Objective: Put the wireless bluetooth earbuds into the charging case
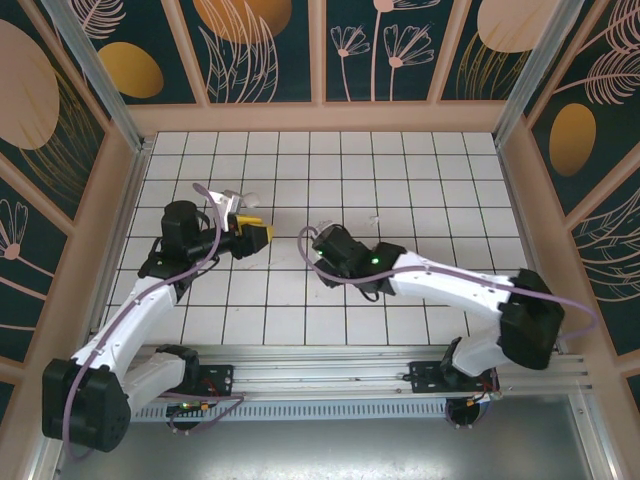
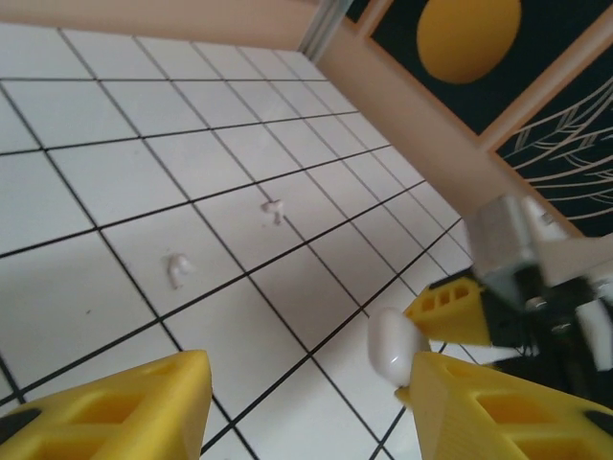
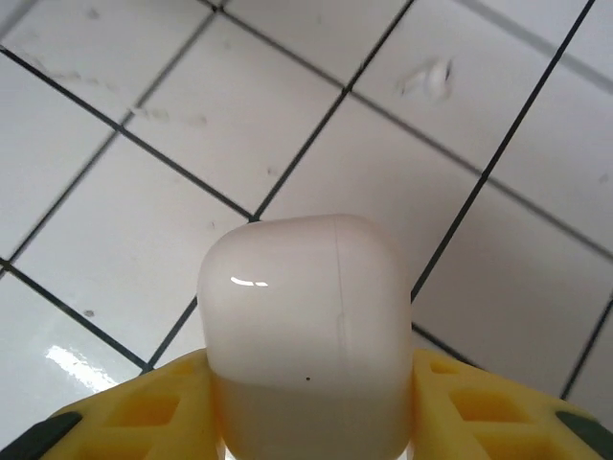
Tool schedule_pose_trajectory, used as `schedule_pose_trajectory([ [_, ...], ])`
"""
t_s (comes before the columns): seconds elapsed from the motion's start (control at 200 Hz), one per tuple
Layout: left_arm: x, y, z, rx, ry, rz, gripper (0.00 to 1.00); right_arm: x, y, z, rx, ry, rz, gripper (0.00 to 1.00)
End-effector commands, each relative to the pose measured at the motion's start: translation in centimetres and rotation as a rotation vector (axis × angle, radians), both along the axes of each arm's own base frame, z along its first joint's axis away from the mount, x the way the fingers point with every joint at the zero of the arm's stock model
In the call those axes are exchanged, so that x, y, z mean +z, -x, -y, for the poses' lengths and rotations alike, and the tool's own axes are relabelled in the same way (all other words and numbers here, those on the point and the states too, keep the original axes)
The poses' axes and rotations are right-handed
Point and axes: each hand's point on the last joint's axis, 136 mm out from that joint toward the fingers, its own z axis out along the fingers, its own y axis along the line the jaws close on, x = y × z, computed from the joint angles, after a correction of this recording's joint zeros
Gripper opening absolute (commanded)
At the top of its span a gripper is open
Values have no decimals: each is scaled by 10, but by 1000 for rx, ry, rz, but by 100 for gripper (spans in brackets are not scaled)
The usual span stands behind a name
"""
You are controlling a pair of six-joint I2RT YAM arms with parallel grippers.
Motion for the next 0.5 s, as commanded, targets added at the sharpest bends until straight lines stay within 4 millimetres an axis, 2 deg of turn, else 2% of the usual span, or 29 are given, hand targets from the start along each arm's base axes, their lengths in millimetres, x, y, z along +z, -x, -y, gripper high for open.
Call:
schedule_pose_trajectory([
  [0.0,24,11,15,-63,29,87,55,32,-6,6,75,-17,156,42],
  [0.225,20,29,62,-129,8,91,55,67,2,13,183,-58,303,42],
  [0.34,22,36,84,-187,24,69,55,77,7,17,229,-54,361,41],
  [0.495,18,44,106,-290,42,6,53,78,6,24,236,-6,390,41],
])
